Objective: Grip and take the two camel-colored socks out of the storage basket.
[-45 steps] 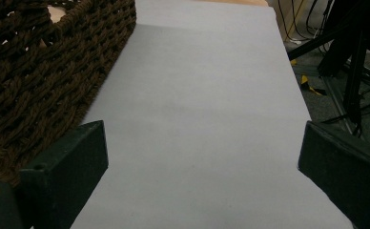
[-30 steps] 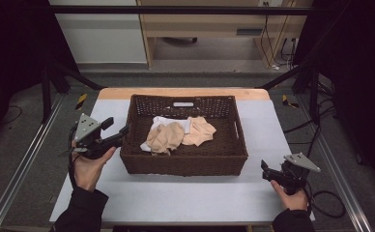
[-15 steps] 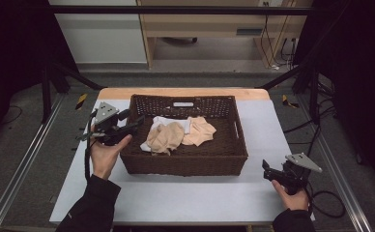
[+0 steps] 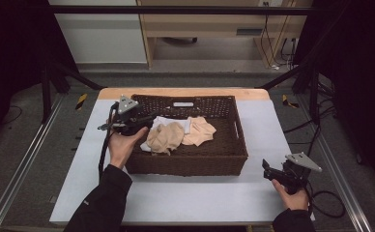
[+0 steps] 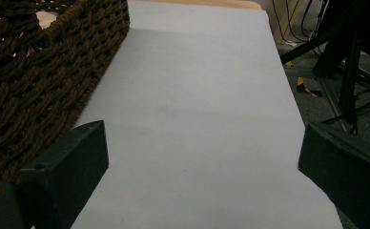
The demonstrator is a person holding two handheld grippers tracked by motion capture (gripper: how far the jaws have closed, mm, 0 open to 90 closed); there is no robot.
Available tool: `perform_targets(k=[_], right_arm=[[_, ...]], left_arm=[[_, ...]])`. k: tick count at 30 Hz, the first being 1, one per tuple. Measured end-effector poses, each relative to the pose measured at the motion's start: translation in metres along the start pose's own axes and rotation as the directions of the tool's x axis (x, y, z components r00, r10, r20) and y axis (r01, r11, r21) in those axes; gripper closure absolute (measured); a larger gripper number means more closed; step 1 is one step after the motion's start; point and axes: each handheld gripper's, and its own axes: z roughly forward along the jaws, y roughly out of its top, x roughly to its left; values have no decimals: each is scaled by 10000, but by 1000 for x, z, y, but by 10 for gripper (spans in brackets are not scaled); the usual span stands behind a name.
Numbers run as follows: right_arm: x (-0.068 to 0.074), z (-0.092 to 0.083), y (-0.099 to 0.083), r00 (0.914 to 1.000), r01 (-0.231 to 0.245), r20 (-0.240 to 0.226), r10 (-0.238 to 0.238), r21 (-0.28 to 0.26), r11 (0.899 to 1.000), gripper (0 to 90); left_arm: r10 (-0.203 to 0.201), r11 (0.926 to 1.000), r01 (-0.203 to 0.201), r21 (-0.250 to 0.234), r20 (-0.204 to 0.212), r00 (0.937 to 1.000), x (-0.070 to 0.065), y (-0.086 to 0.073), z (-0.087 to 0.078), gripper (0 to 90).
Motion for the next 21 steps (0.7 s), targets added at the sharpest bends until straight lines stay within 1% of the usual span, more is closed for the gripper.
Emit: perform_targets(k=[3,4,7,12,15,17,20,21], right_arm=[[0,0,0,10000,14,-9,-14,4,10000,34],[0,0,0,10000,20,-17,-20,-2,10000,34],[0,0,0,10000,41,-23,-41,4,10000,34],[1,1,0,10000,33,-48,-32,48,10000,35],[1,1,-1,9999,98,-58,-97,70,9999,36],[2,1,-1,9999,94,-85,-94,69,9999,36],[2,2,-1,9999,78,-99,-77,94,9999,36],[2,2,-1,9999,82,-109,-81,97,9999,36]], left_arm=[[57,9999,-56,139,-85,9999,-2,-3,9,423],[86,9997,-85,228,-44,10000,-2,-4,12,416],[304,9982,-301,516,-49,9995,-4,-8,22,400],[-56,9961,47,881,100,9999,-5,-20,36,373],[23,9928,-39,1194,132,9999,-6,-25,42,373],[-19,9910,-9,1338,209,9998,-6,-28,44,372],[-36,9884,5,1519,206,9998,-6,-33,45,380],[-31,9862,-3,1657,203,9998,-6,-34,46,389]])
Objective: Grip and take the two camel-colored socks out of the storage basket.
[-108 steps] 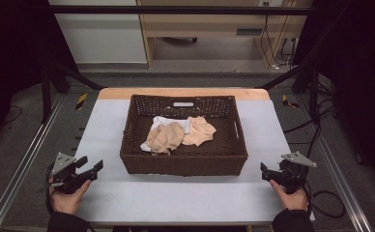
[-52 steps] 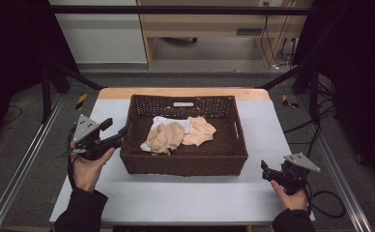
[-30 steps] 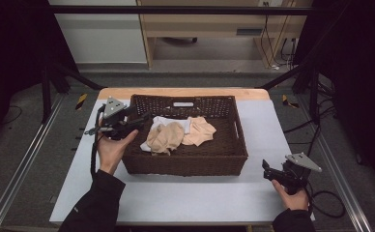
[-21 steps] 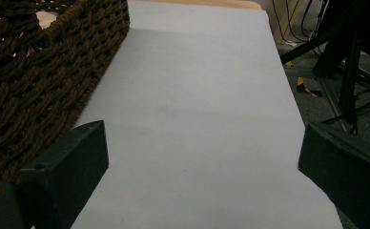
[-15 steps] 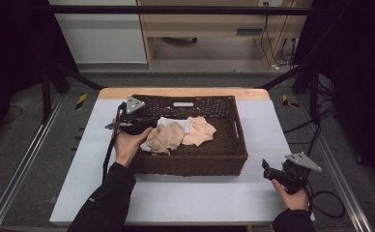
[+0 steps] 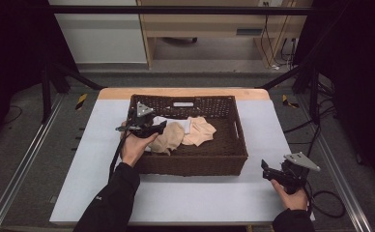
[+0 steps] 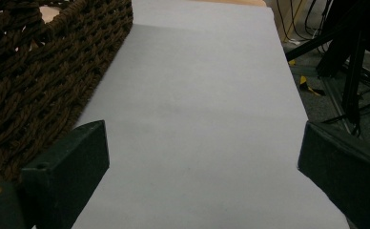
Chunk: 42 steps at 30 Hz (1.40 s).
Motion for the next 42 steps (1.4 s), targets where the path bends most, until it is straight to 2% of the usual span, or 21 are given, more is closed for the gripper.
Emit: perform_targets(k=[5,6,10,16,19,22,25,27,28,34,36,39,42], right_arm=[[0,0,0,10000,2,5,-2,3,10000,36],[0,0,0,10000,4,19,-4,35,10000,36],[0,0,0,10000,18,18,-18,33,10000,37],[0,0,0,10000,31,7,-31,54,10000,38],[0,-1,0,10000,-15,29,15,-1,10000,38],[0,0,0,10000,-4,38,4,27,10000,38],[0,0,0,10000,-8,25,8,25,10000,38],[-1,0,0,10000,15,37,-15,11,10000,38],[-1,0,0,10000,-45,49,45,31,10000,38],[-1,0,0,9999,-40,93,40,17,10000,38],[-1,0,0,9999,-50,99,49,49,10000,38],[-1,0,0,9999,-52,106,51,44,10000,38],[-2,-1,0,9999,-80,112,80,-8,10000,38]], left_arm=[[257,9973,-250,686,-90,9996,-5,-4,3,432],[453,9949,-441,903,-107,9989,-8,-5,5,438],[422,9934,-416,1073,-29,9991,-10,-6,7,445],[570,9861,-546,1569,-104,9983,-13,-7,11,458],[620,9869,-631,1486,121,9980,-15,-9,15,484],[773,9823,-808,1688,274,9966,-18,-10,17,514],[599,9795,-683,1896,495,9970,-17,-11,19,567],[655,9785,-742,1925,513,9965,-17,-10,19,592],[728,9780,-824,1915,563,9958,-18,-10,18,635],[710,9789,-809,1875,592,9957,-19,-10,16,774],[648,9821,-749,1727,634,9959,-19,-10,15,841],[611,9874,-702,1417,677,9958,-18,-9,12,859],[389,9948,-461,903,799,9960,-15,-7,7,866]])
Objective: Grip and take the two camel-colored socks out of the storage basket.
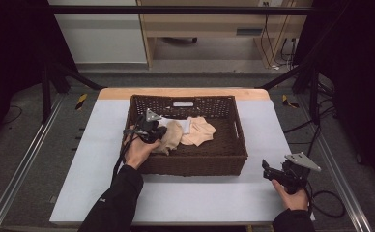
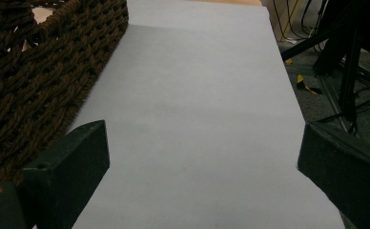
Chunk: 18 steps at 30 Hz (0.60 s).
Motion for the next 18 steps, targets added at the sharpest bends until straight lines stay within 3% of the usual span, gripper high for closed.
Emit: perform_targets(k=[2,5,9,13,15,18], right_arm=[[0,0,0,10000,-9,20,9,5,10000,38],[0,1,0,10000,-21,41,21,45,10000,38],[-1,0,0,10000,-41,55,41,-10,10000,38],[-1,1,0,10000,-25,82,25,-20,10000,39],[-1,0,0,10000,-23,75,23,-25,10000,40],[0,0,0,10000,-28,76,28,-80,10000,40]], left_arm=[[-294,9986,305,-430,247,9993,3,1,-4,867],[-390,9934,425,-1063,348,9986,5,4,-10,868],[-504,9796,581,-1922,450,9977,7,9,-19,868],[-534,9580,629,-2798,413,9977,6,17,-31,869],[-581,9495,744,-3047,622,9964,5,23,-39,869],[-513,9300,745,-3600,737,9960,1,34,-55,869]])
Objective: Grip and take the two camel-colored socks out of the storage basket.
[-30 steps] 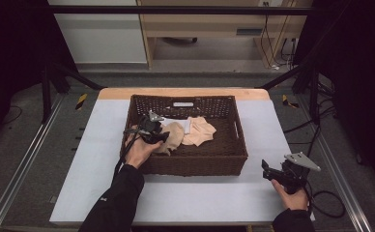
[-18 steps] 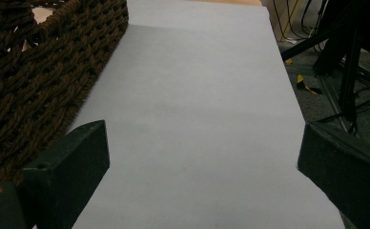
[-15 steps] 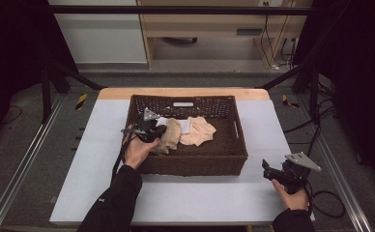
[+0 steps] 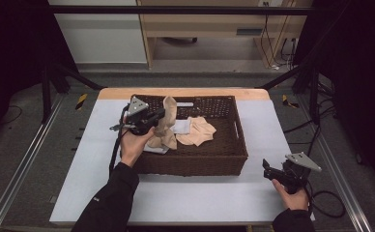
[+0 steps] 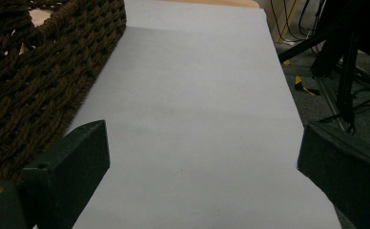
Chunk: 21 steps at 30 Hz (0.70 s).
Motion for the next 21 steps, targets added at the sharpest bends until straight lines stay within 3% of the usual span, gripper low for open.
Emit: perform_targets(k=[8,14,21], right_arm=[[0,-1,1,10000,25,11,-25,-97,9999,40],[0,-1,1,10000,39,7,-39,-78,10000,40],[0,-1,1,9999,107,-10,-107,-77,9999,41]], left_arm=[[277,9965,-255,-793,269,9993,-17,28,-31,869],[267,9947,-184,-1015,803,9964,-30,33,-53,869],[740,9904,-583,-1252,1250,9894,-49,34,-81,869]])
